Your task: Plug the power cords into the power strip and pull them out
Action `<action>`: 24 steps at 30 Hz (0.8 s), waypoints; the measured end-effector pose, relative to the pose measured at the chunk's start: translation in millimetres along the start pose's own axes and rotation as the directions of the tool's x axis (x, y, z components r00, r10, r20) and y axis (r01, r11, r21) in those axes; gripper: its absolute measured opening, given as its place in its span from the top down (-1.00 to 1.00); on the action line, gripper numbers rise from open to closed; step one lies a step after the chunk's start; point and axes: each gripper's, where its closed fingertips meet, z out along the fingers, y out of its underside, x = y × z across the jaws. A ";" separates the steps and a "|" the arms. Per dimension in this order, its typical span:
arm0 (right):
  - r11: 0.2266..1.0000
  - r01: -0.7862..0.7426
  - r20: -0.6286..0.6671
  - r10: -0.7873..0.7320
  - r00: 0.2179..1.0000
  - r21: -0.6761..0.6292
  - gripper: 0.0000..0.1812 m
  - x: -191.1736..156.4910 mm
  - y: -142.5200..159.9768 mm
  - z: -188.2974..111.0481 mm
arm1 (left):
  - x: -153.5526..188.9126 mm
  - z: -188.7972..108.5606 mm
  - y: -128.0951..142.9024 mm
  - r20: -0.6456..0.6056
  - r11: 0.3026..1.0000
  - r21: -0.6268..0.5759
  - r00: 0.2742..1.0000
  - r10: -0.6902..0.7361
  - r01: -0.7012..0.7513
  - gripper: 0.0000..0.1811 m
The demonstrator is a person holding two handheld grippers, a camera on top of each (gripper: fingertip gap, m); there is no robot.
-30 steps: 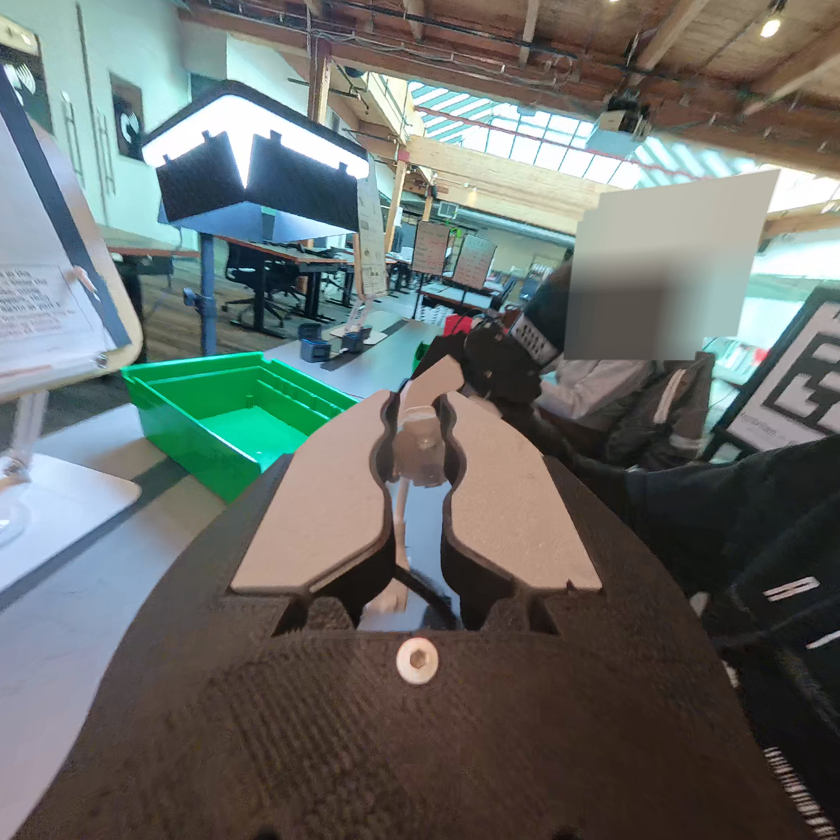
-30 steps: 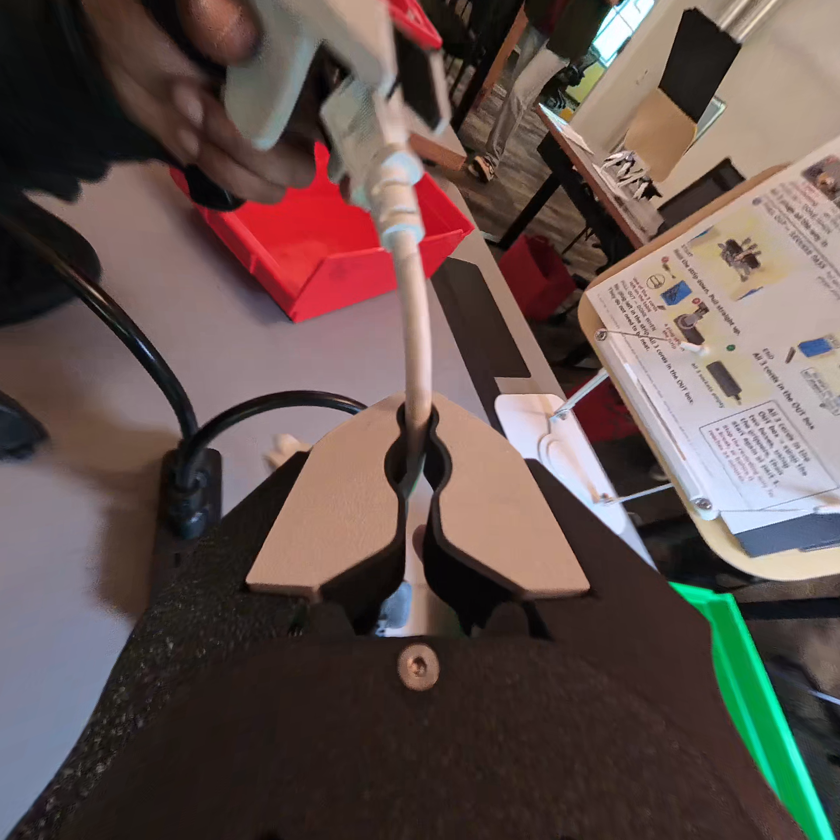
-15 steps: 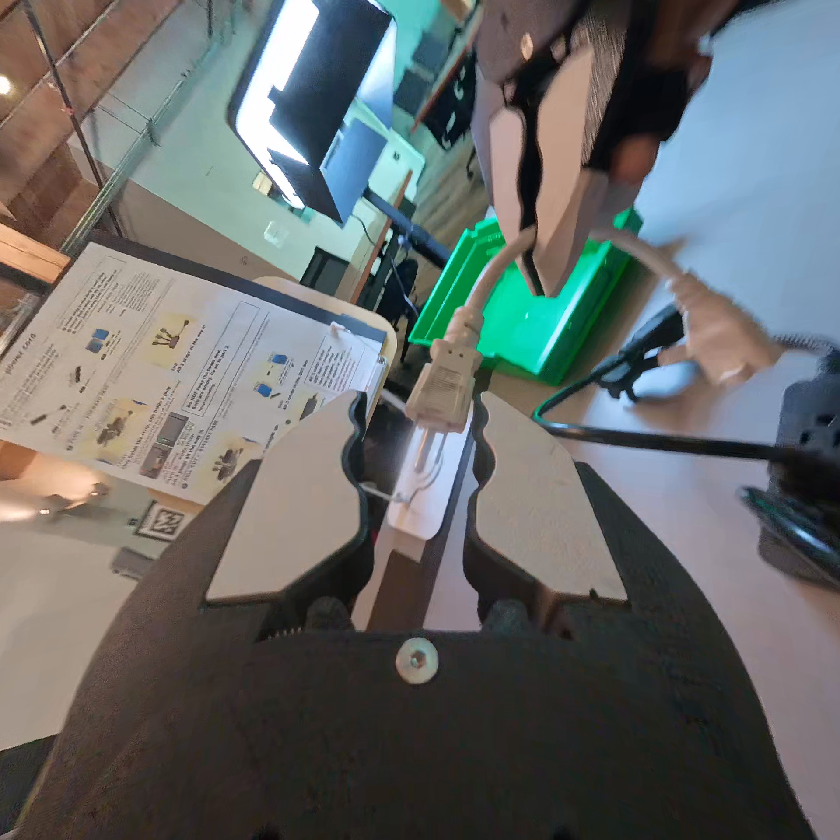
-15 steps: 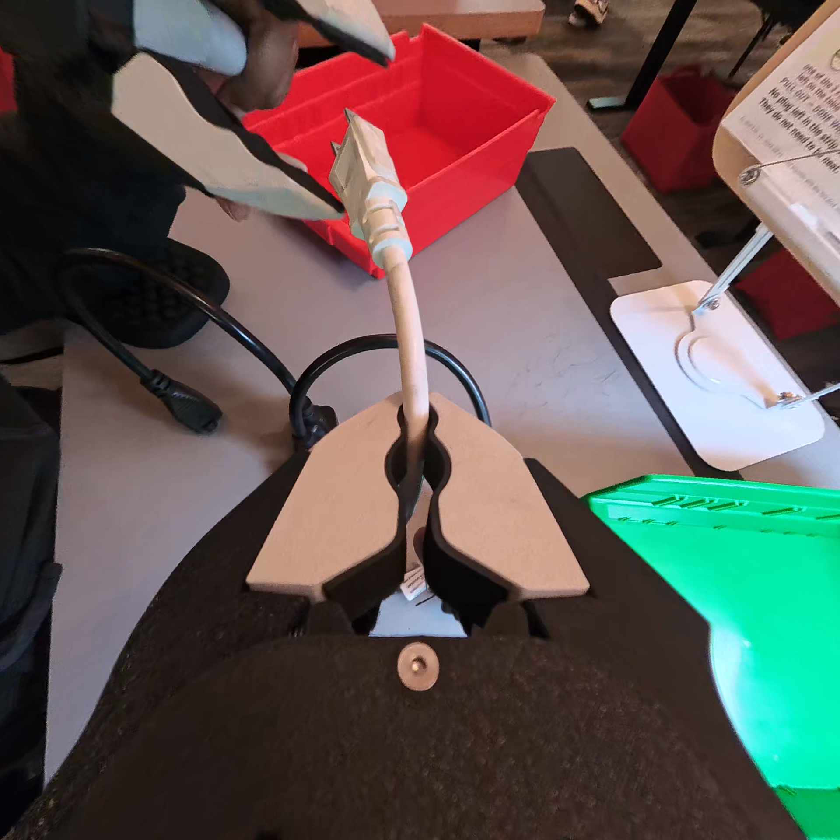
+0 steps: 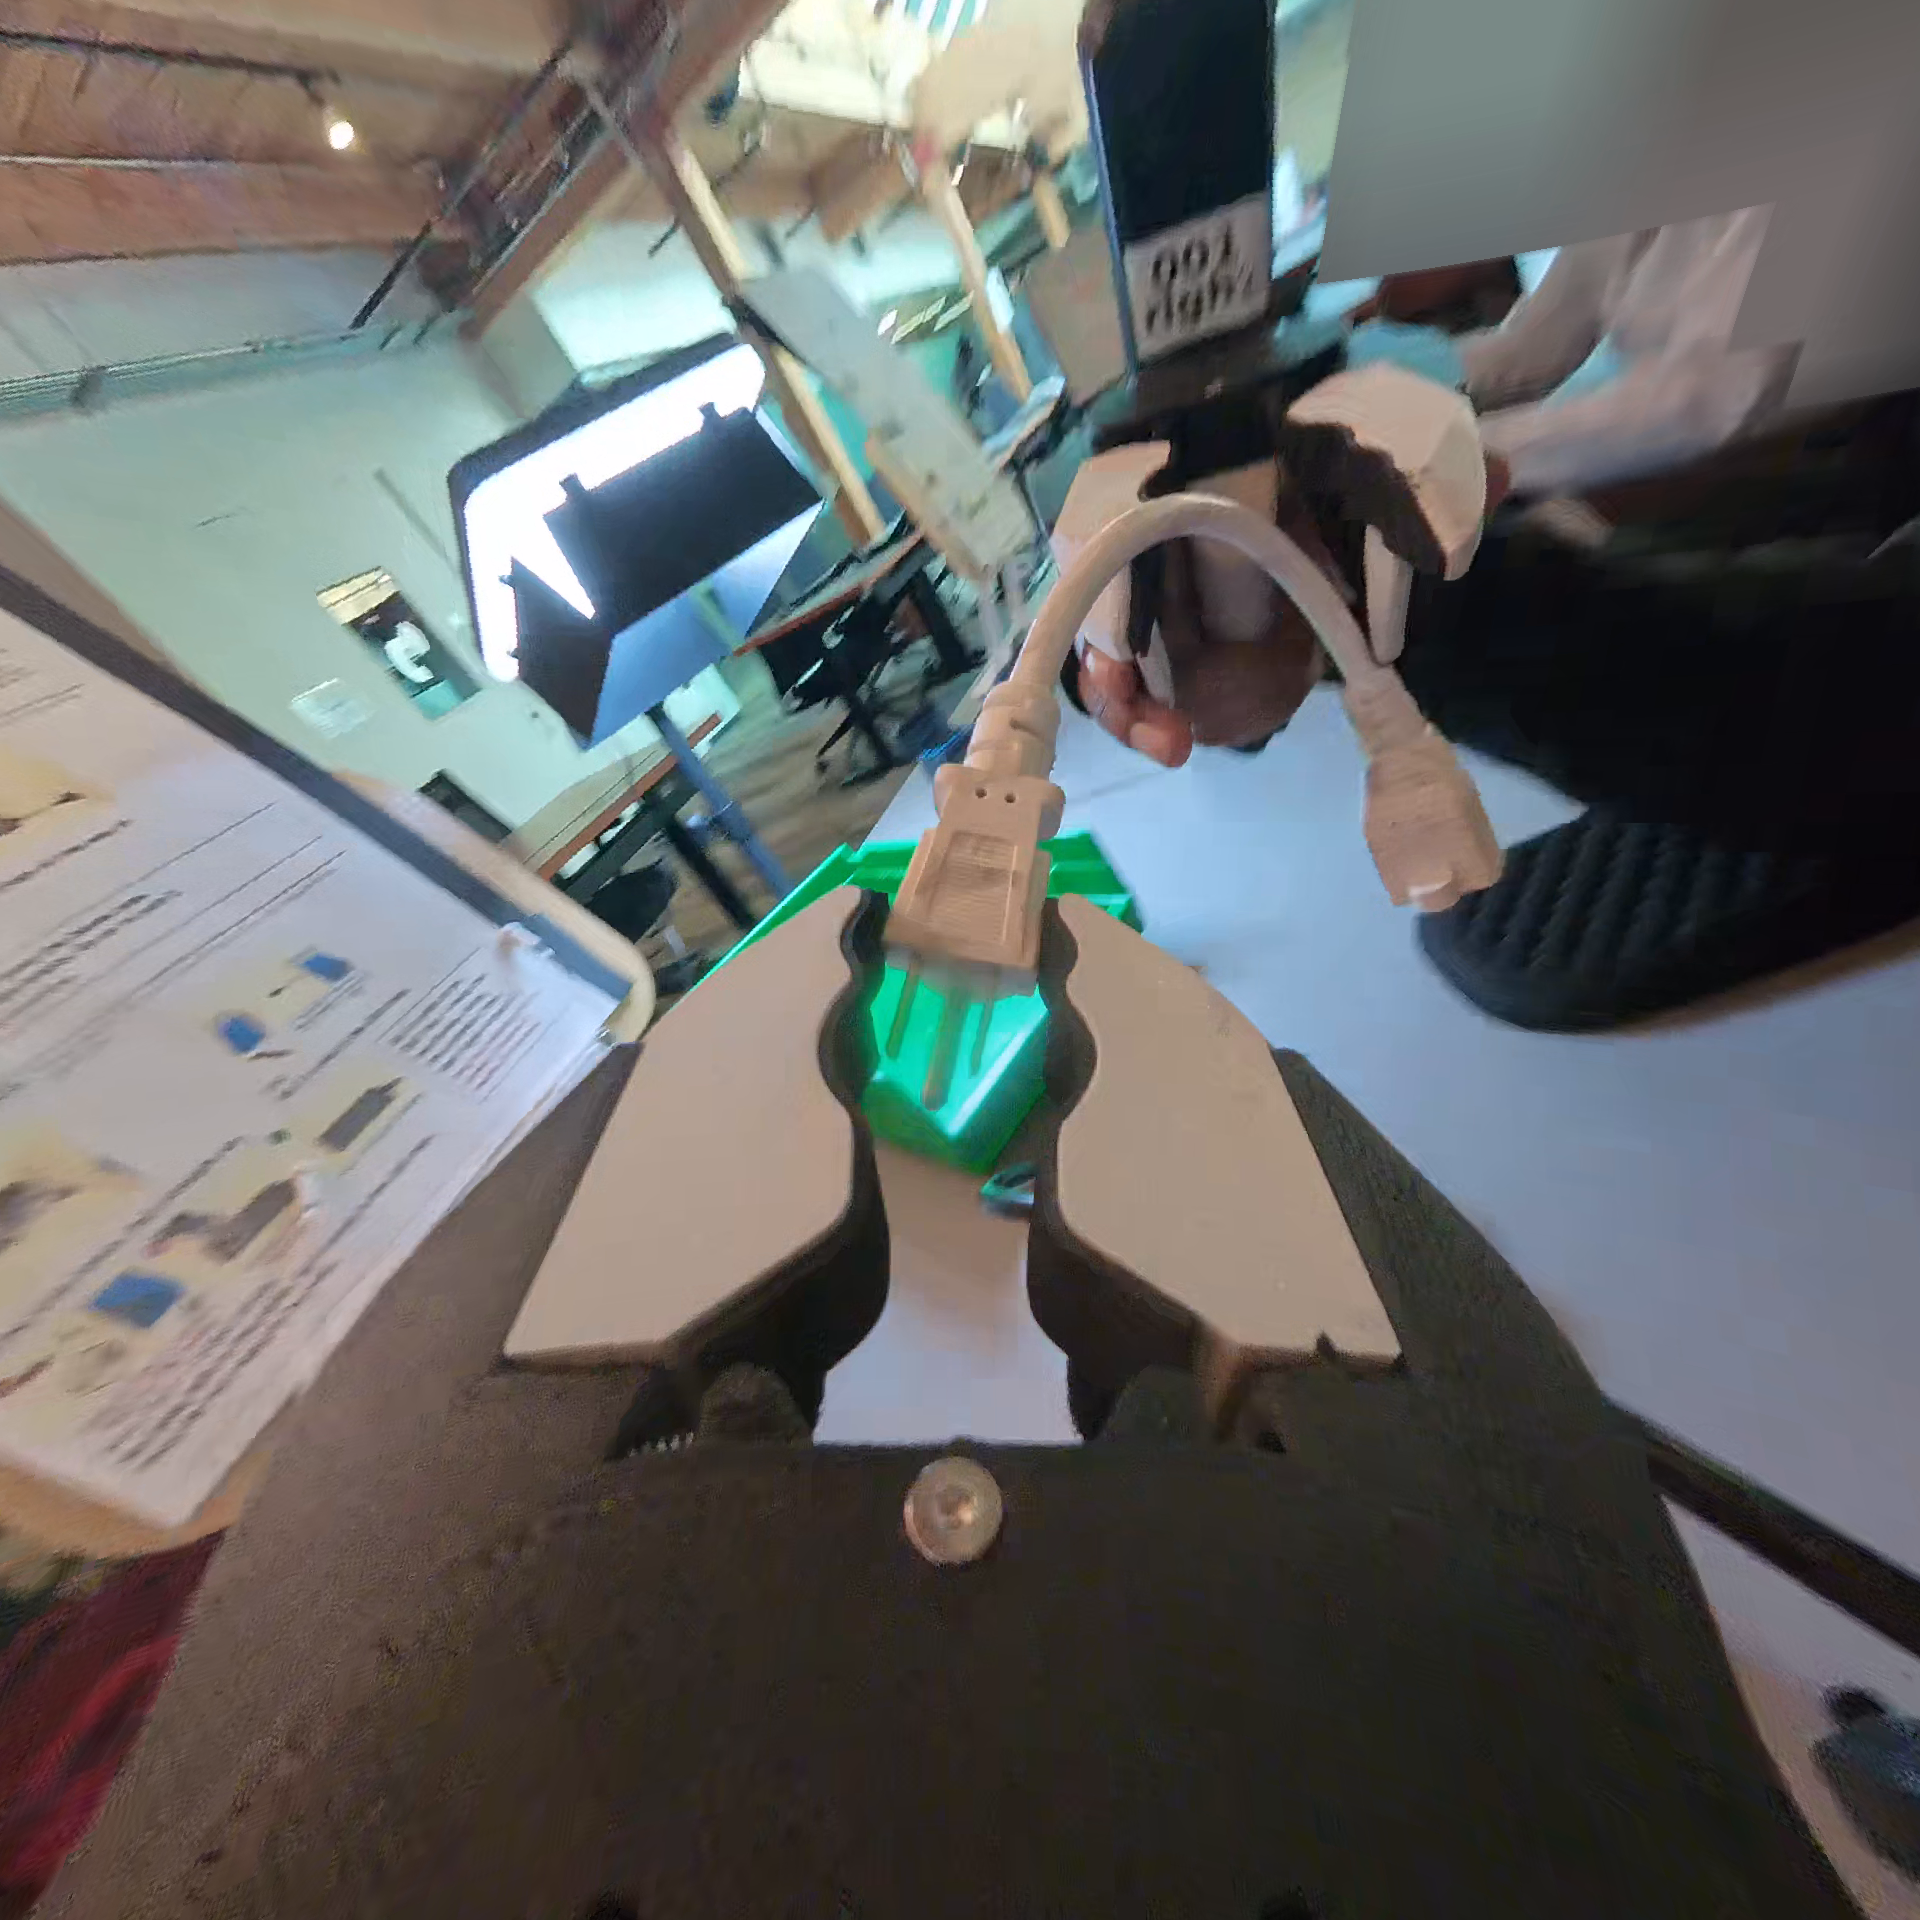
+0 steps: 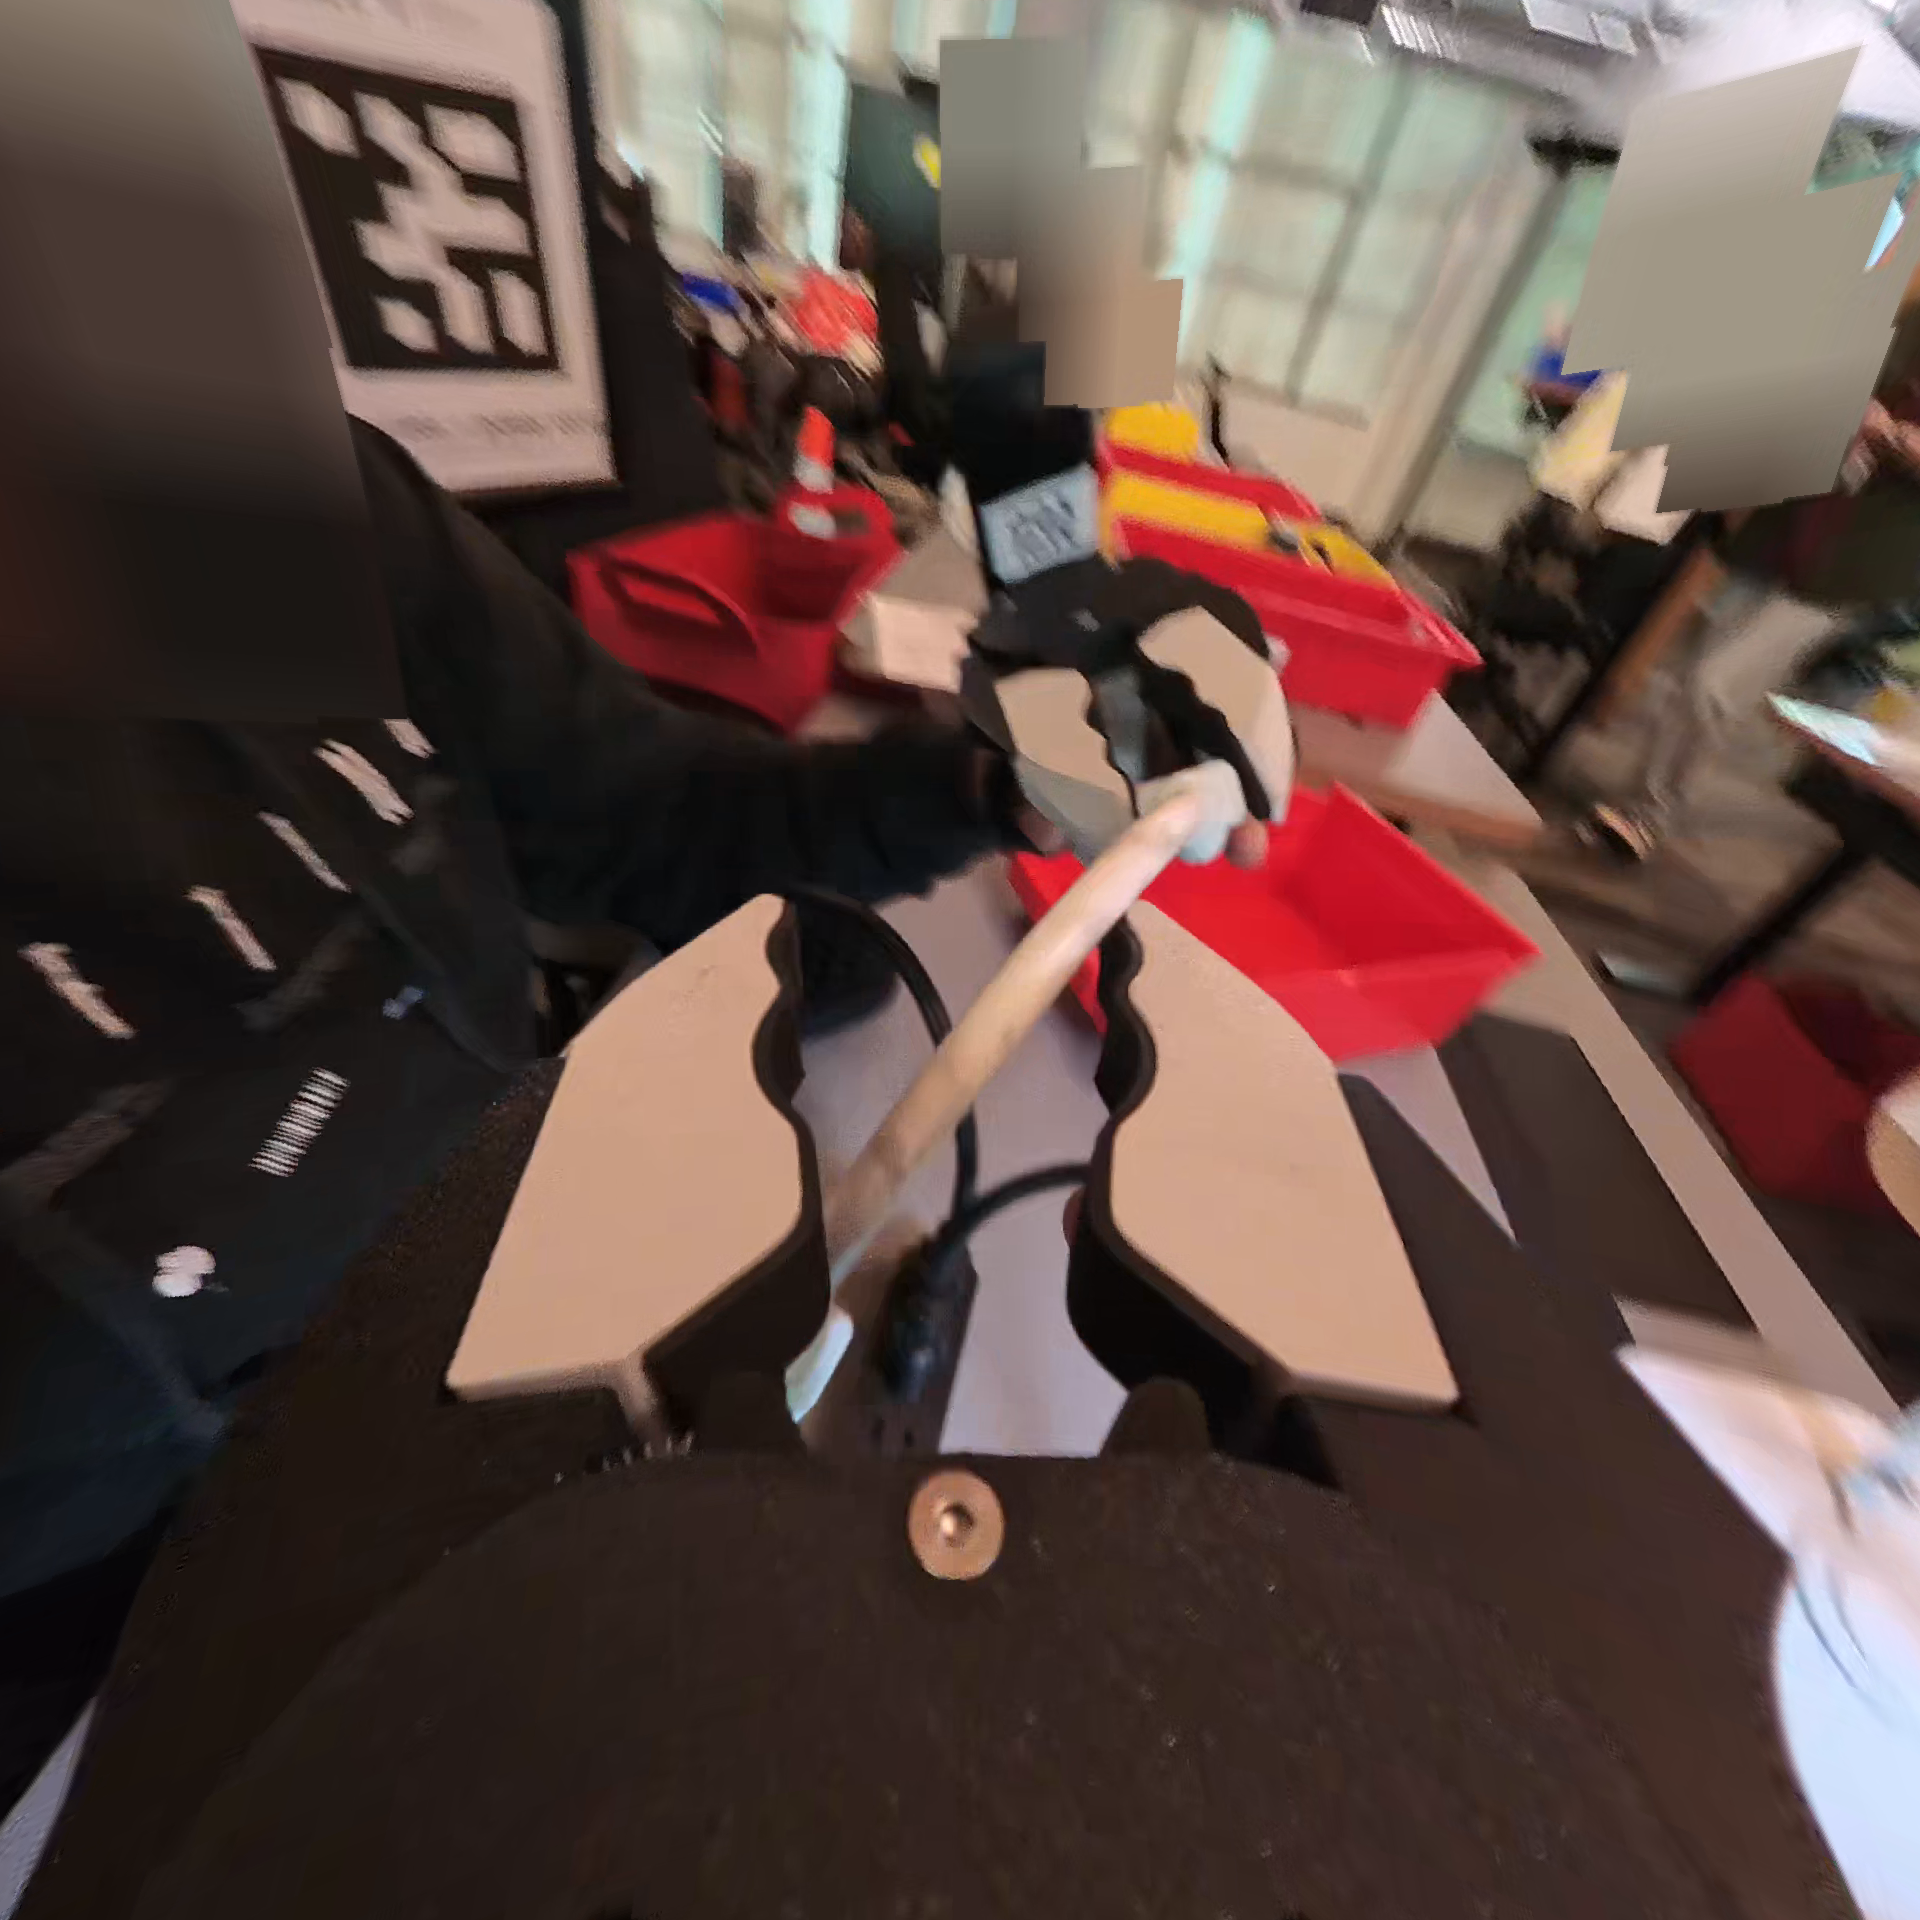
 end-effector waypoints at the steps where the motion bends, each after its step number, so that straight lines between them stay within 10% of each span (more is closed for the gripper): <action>1: 0.998 0.007 0.037 -0.009 0.999 0.058 0.37 -5.7 -8.4 -4.2 | 0.8 -1.4 -5.4 -0.016 0.999 0.031 0.999 -0.033 0.033 0.68; 6: 0.957 -0.023 -0.010 0.027 1.000 0.289 0.39 14.3 -29.7 -42.8 | -1.6 -9.7 -18.3 -0.086 0.974 0.139 0.982 -0.170 0.181 0.68; 11: 0.996 0.059 -0.268 -0.039 0.962 0.066 0.61 54.7 12.0 -28.2 | 0.7 -7.4 -22.4 -0.149 0.941 0.184 0.954 -0.259 0.284 0.68; 24: 0.987 0.115 -0.267 -0.142 0.953 -0.113 0.79 43.1 29.8 26.6 | 24.3 19.7 14.1 -0.217 0.954 0.014 0.933 -0.289 0.298 0.68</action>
